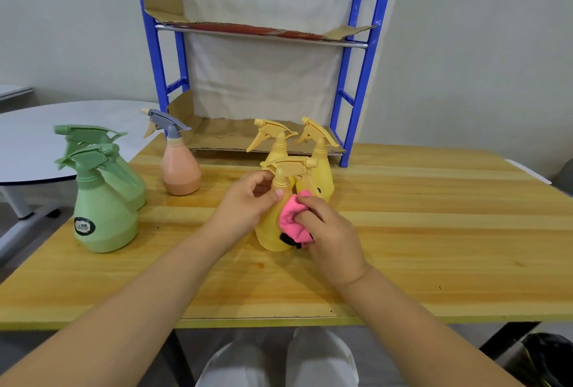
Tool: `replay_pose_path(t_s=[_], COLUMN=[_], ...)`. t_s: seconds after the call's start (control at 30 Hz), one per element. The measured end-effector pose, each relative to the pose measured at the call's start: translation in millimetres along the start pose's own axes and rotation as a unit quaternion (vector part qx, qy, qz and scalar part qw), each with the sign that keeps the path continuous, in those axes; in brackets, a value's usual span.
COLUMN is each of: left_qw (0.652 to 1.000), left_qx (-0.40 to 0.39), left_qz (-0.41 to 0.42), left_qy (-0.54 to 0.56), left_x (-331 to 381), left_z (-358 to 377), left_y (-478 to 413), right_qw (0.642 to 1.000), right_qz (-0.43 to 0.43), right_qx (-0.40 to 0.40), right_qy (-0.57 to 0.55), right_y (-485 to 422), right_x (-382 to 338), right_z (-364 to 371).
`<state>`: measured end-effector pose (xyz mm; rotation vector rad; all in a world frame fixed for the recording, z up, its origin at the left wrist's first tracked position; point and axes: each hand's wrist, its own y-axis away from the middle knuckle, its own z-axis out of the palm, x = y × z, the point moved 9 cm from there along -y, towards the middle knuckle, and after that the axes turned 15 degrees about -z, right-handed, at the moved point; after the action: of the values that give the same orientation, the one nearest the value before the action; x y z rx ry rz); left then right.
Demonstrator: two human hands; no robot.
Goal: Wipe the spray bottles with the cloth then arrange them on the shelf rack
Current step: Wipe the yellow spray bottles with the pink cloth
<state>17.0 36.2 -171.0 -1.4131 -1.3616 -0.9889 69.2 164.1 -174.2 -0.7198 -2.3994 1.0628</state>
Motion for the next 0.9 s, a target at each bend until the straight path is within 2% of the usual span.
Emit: replay_pose_path(t_s=[0.1,0.2,0.4,0.63,0.77,0.9], left_qw=[1.0,0.998,0.999,0.991,0.993,0.998], left_qx=[-0.024,-0.048,-0.052,0.026,-0.005,-0.024], left_qz=[-0.01,-0.015,-0.008,-0.029,0.024,-0.002], left_qy=[0.006,0.026,0.01,0.125,0.112,0.064], left_x=[-6.0,-7.3,-3.0,2.4,11.0,7.2], left_z=[0.4,1.4,2.9,-4.5,5.5,5.3], left_y=[-3.4,-4.0,1.9,14.7,24.7,22.3], right_qw=[0.998,0.991,0.975,0.995,0.998,0.998], right_qz=[-0.018,-0.025,-0.029,-0.004,-0.014,-0.016], right_qx=[-0.063,-0.124,-0.193,-0.073,-0.02,-0.013], right_qy=[0.01,-0.034,-0.104,-0.068,-0.065,-0.061], right_y=[11.2,22.7,24.6,-3.6,-24.6,-24.4], right_x=[-1.3,-0.1,6.0,18.9,14.1,8.2], right_z=[10.1,21.6,19.4,-15.3,-17.9,-7.1])
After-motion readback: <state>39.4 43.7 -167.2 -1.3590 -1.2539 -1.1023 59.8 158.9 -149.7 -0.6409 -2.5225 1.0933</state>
